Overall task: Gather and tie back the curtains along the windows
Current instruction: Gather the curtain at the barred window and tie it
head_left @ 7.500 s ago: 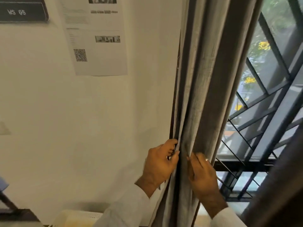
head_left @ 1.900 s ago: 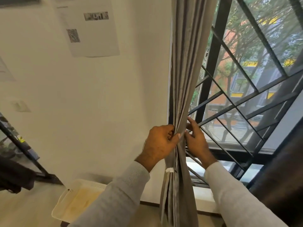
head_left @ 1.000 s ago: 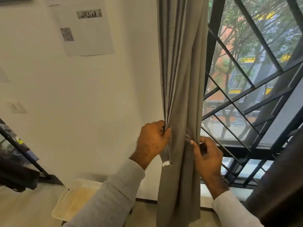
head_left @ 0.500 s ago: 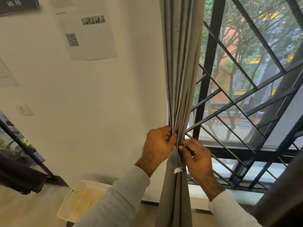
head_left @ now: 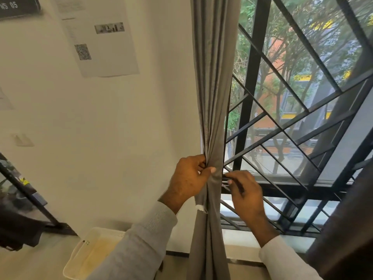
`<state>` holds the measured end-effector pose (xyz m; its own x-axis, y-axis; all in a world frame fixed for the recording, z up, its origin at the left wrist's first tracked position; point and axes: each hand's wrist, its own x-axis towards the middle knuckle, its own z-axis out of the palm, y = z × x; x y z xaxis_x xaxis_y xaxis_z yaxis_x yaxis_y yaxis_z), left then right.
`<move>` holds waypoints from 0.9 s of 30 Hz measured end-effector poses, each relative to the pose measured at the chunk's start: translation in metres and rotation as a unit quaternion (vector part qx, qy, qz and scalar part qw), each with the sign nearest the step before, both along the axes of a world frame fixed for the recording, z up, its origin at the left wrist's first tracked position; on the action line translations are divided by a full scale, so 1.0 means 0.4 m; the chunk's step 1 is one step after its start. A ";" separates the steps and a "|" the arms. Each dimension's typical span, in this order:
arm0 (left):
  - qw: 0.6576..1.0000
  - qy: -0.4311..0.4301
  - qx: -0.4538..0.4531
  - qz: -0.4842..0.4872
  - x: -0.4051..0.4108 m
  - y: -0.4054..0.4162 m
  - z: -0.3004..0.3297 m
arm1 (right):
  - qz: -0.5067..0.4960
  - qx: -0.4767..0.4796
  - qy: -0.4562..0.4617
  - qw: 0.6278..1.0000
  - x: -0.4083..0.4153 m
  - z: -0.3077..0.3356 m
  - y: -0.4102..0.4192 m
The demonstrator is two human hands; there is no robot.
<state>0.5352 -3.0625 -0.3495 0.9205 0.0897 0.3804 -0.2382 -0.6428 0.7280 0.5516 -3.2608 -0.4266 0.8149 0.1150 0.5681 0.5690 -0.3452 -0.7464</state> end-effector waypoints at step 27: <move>0.995 0.061 0.041 -0.067 -0.018 0.057 0.031 | 0.004 0.052 0.222 0.974 0.096 0.049 0.005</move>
<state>0.5281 -3.0398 -0.3373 0.9620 -0.0630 0.2657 -0.2380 -0.6705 0.7027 0.5899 -3.2588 -0.4070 0.9820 0.0837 0.1693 0.1852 -0.2510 -0.9501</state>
